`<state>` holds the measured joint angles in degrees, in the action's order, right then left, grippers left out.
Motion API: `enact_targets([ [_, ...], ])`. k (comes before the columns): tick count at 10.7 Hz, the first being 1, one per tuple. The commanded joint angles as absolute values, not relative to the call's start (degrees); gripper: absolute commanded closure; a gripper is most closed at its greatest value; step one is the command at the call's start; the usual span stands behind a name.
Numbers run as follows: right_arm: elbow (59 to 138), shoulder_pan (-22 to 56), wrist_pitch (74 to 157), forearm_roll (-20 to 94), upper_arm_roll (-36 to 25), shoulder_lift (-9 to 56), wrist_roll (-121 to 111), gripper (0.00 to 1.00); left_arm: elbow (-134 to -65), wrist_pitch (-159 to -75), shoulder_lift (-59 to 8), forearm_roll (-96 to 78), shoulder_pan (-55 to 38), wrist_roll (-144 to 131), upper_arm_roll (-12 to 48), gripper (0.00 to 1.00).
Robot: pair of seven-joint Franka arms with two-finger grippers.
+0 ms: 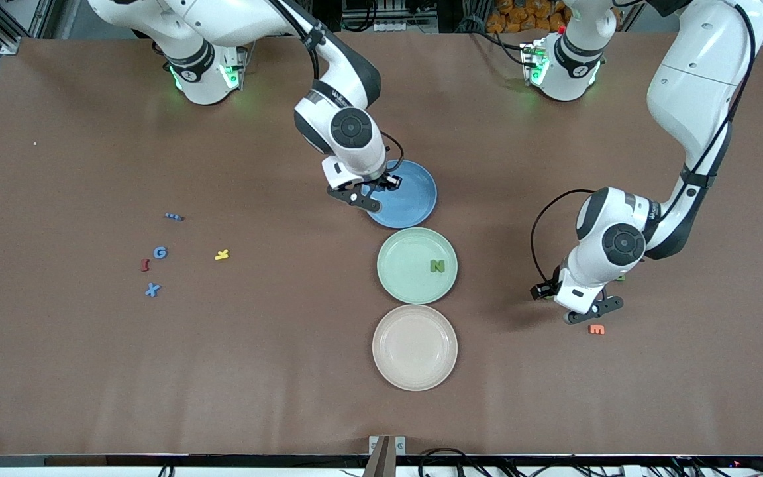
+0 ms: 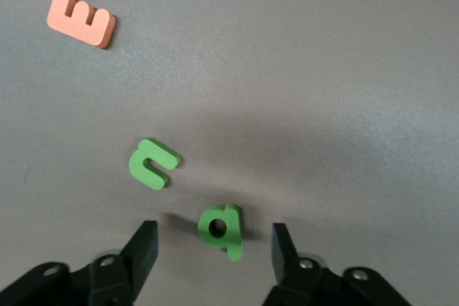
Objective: Sort letters by color into matching plates
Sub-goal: 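Release the blue G with the right gripper while the left gripper grasps green q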
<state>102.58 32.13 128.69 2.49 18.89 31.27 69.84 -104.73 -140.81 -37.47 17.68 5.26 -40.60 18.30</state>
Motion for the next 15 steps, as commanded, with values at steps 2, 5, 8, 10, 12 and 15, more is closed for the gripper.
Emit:
enact_targets([
  [2,98.3,34.8,128.1,0.7,18.3,35.8,71.6,0.81,-103.9,-141.3,-38.9,18.7,5.4,-41.8,18.5,0.36],
  [5,96.8,36.1,127.4,0.7,17.2,37.0,71.6,0.22,-103.9,-141.3,-39.1,18.7,5.1,-41.9,18.5,0.70],
  [8,96.4,35.5,126.0,-2.7,17.1,36.4,71.4,0.00,-103.9,-141.3,-39.1,18.8,5.0,-41.9,18.5,1.00],
  [10,94.3,32.7,119.4,-4.8,17.1,35.0,69.4,0.00,-103.9,-141.2,-38.3,19.0,4.6,-42.5,18.7,1.00],
  [12,94.6,27.2,118.2,-5.4,17.2,31.6,65.3,0.00,-103.8,-141.1,-36.7,19.0,2.1,-44.5,18.9,1.00],
  [15,96.0,17.0,118.0,-5.4,17.2,27.6,56.6,0.00,-102.8,-141.1,-36.0,18.7,-2.3,-49.8,19.2,1.00],
])
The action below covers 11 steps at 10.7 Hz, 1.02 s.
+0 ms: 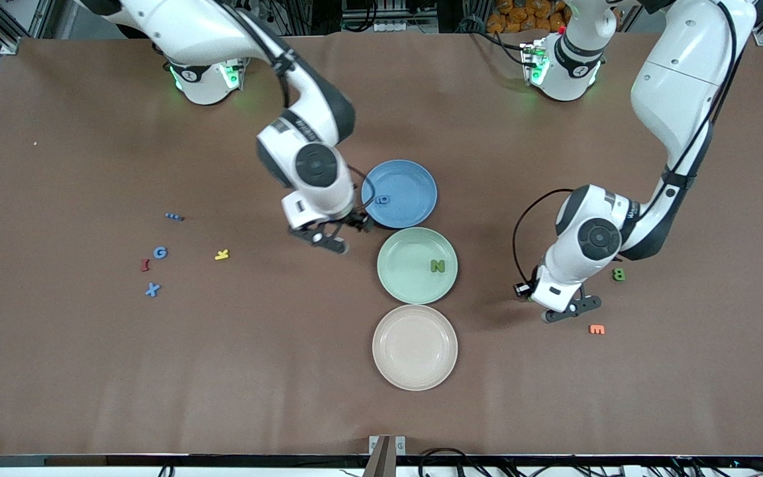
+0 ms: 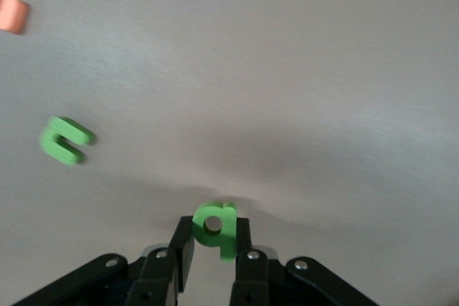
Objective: Sort letters by color into matching plates
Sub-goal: 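Release the blue G with the right gripper while the left gripper grasps green q, then drop the green q onto the green plate while the right gripper returns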
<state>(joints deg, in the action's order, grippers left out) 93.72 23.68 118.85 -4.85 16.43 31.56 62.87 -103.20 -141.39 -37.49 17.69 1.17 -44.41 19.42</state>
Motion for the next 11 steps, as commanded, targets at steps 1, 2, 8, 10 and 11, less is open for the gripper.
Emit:
enact_targets([
  [1,97.0,13.1,117.5,-5.4,17.2,26.2,52.7,0.00,-102.0,-141.1,-36.2,18.6,-5.2,-53.1,19.2,1.00],
  [2,97.6,9.3,117.1,-5.4,17.2,25.5,48.2,0.00,-100.9,-141.1,-36.8,18.6,-7.9,-56.5,19.2,1.00],
  [8,99.1,-2.2,116.7,-6.2,10.6,25.1,32.0,0.00,-96.0,-141.1,-39.5,18.9,-17.7,-68.8,18.6,1.00],
  [10,101.6,-2.2,117.0,-6.2,4.5,24.2,31.4,0.00,-94.6,-141.2,-41.3,18.9,-19.2,-70.7,18.1,1.00],
  [11,102.7,-2.1,117.1,-6.2,2.4,23.6,31.5,0.00,-94.5,-141.2,-41.4,18.9,-19.3,-70.7,17.8,0.57],
])
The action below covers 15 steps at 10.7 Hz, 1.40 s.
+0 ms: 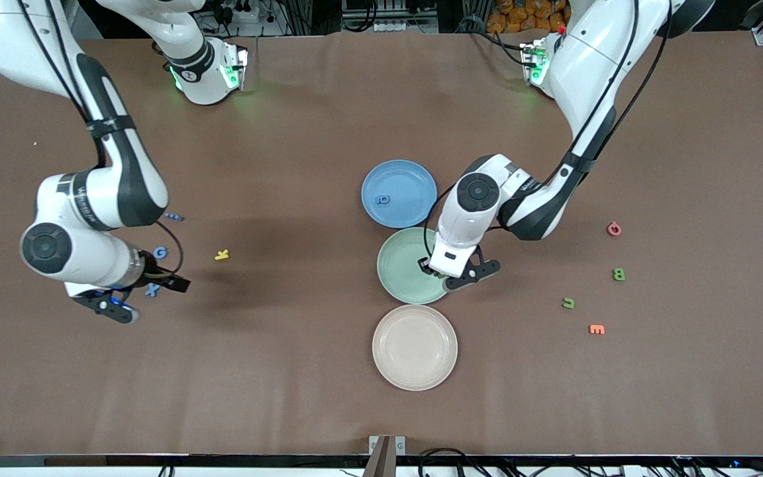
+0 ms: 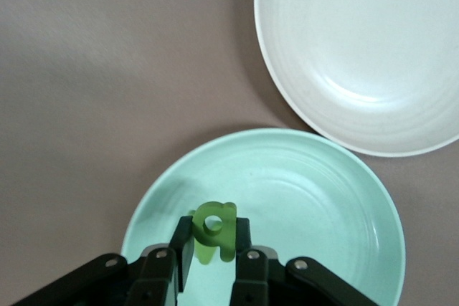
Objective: Sort letters by color into matching plates
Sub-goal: 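Drop the green q onto the green plate while the right gripper returns, then grasp the green u with the left gripper while the right gripper grasps blue m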
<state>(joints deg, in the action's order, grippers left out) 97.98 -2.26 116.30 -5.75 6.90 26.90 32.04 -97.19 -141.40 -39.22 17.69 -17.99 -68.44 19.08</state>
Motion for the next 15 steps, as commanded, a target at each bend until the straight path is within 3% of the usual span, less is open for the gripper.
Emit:
enact_targets([
  [1,104.0,-2.1,117.8,-6.1,0.6,23.5,32.2,0.00,-94.6,-141.1,-41.4,19.0,-19.2,-70.4,17.5,0.42],
  [2,105.5,-2.1,119.1,-5.2,-1.3,22.8,32.9,0.00,-94.6,-141.1,-41.1,19.1,-18.7,-70.1,17.4,0.23],
  [3,107.9,-2.1,121.1,-5.1,-3.1,22.2,33.5,0.00,-94.5,-141.1,-40.9,19.1,-18.3,-69.8,17.3,0.17],
  [4,110.4,-2.0,124.3,-3.6,-4.2,21.5,35.3,0.00,-94.6,-141.0,-40.7,19.1,-18.1,-69.8,17.2,0.00],
  [5,111.9,-1.4,127.2,-1.1,-5.0,21.4,40.2,0.00,-94.7,-140.4,-40.1,19.5,-17.1,-67.9,16.1,0.00],
  [6,112.8,0.2,129.7,0.0,-5.4,21.4,48.9,0.00,-95.1,-138.4,-38.9,20.1,-15.3,-60.8,15.1,0.11],
  [9,115.7,2.9,134.8,0.1,-6.0,20.5,68.4,0.00,-95.1,-132.5,-36.7,20.2,-6.8,-46.2,15.2,0.14],
  [15,129.9,4.3,145.5,0.0,-8.8,14.7,81.3,0.00,-96.8,-134.5,-38.4,20.3,4.4,-28.4,15.6,0.24],
])
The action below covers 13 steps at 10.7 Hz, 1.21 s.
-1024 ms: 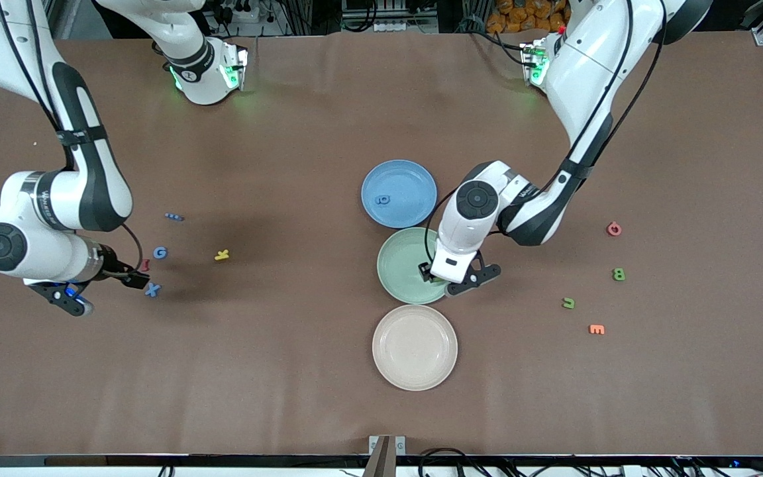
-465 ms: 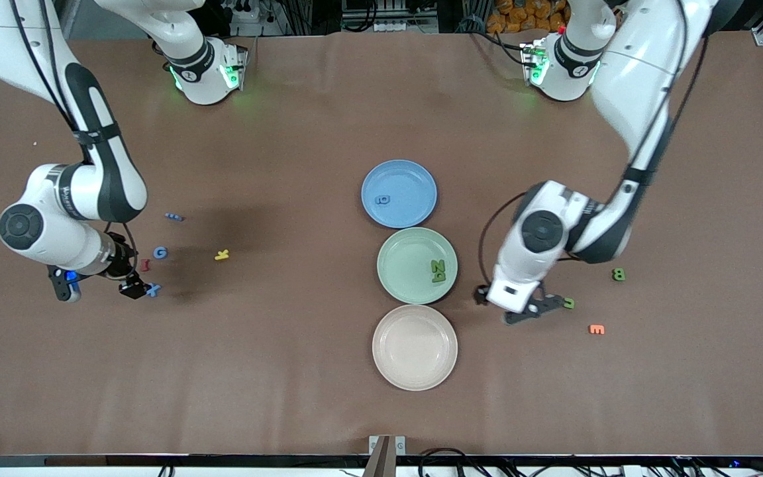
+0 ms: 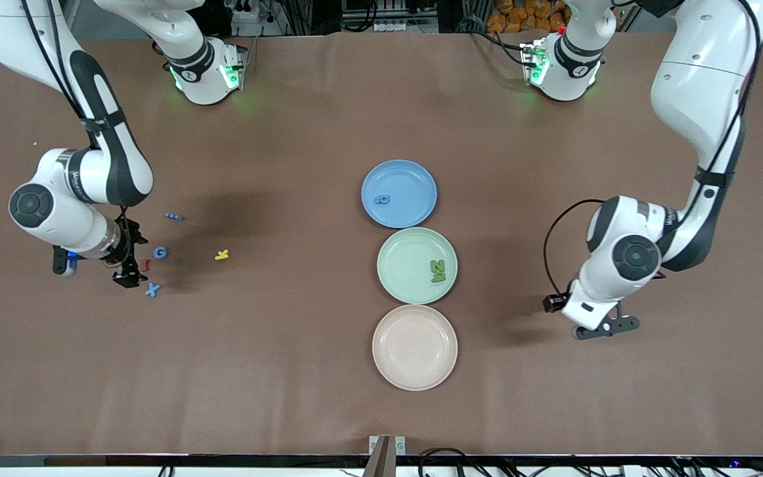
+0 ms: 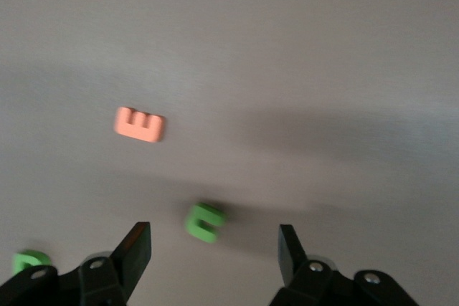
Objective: Sort letters by color into matching plates
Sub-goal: 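Grasp the green u with the left gripper while the right gripper grasps blue m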
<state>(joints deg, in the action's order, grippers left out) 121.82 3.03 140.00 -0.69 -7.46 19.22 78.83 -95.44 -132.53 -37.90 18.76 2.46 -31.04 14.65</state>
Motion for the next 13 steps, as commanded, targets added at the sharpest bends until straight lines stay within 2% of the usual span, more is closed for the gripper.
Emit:
enact_targets([
  [1,131.4,4.4,146.7,0.0,-8.8,14.4,82.4,0.00,-97.7,-137.8,-39.0,20.3,5.1,-28.2,15.4,0.25],
  [3,134.3,4.4,147.8,0.1,-8.8,13.2,82.5,0.00,-99.3,-141.7,-39.7,20.6,5.9,-28.1,15.4,0.28],
  [5,138.8,4.3,152.4,0.0,-8.8,12.4,82.5,0.00,-99.4,-141.8,-40.1,20.5,5.9,-28.3,15.4,0.32],
  [13,146.5,4.3,157.8,-0.1,-8.6,10.2,82.4,0.00,-100.4,-141.8,-40.5,20.5,5.7,-28.3,15.4,0.50],
])
